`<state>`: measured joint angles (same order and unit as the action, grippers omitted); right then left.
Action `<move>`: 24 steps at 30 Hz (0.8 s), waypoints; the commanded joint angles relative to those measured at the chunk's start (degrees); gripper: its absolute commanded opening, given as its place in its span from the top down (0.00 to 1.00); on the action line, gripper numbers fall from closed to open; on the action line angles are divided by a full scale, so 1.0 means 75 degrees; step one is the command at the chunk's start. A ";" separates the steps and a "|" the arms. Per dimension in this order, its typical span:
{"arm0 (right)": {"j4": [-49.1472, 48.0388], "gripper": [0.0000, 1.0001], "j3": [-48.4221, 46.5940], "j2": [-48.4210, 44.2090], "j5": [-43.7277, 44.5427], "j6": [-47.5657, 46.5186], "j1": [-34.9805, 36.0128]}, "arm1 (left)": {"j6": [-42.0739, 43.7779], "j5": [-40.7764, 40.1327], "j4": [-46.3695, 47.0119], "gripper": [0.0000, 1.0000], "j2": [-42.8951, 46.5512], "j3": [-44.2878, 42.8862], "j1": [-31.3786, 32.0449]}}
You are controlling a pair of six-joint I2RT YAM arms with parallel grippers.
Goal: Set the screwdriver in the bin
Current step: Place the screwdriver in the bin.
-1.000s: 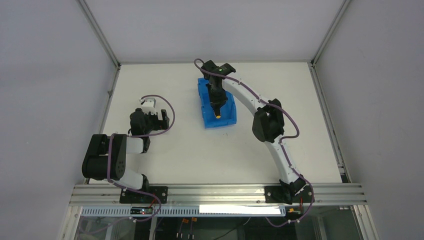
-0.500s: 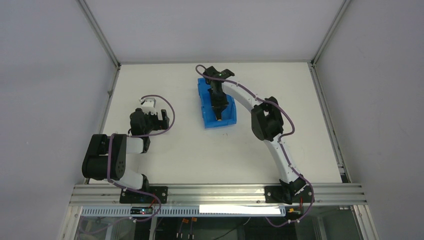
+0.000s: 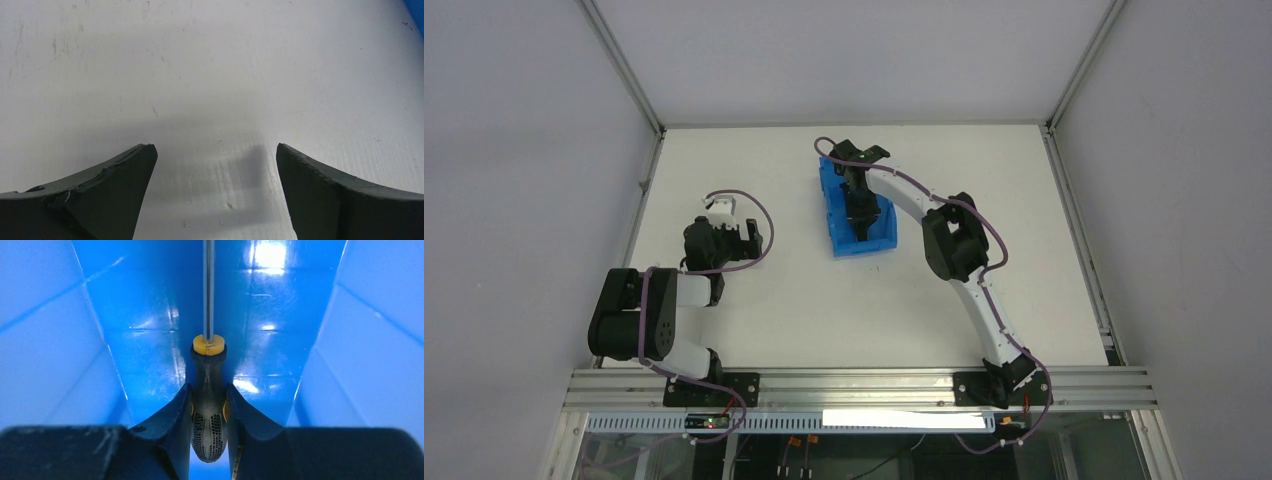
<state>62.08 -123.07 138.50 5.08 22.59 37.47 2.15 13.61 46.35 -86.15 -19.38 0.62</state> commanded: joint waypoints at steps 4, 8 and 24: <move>-0.0195 0.66 0.0080 -0.0091 0.0273 -0.0055 -0.0006 | -0.0073 0.0072 0.0325 0.01 -0.0005 -0.0147 -0.0107; -0.0091 0.48 -0.0033 -0.0102 0.0272 -0.0076 0.0001 | -0.0075 0.0080 0.0324 0.01 -0.0006 -0.0147 -0.0109; 0.0825 0.31 -0.1370 -0.0922 0.0432 -0.0572 0.0122 | -0.0076 0.0073 0.0324 0.01 -0.0001 -0.0147 -0.0107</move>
<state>66.26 -129.45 138.32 7.46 20.47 37.78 2.13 13.58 46.35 -86.15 -19.38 0.62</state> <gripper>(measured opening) 0.682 0.991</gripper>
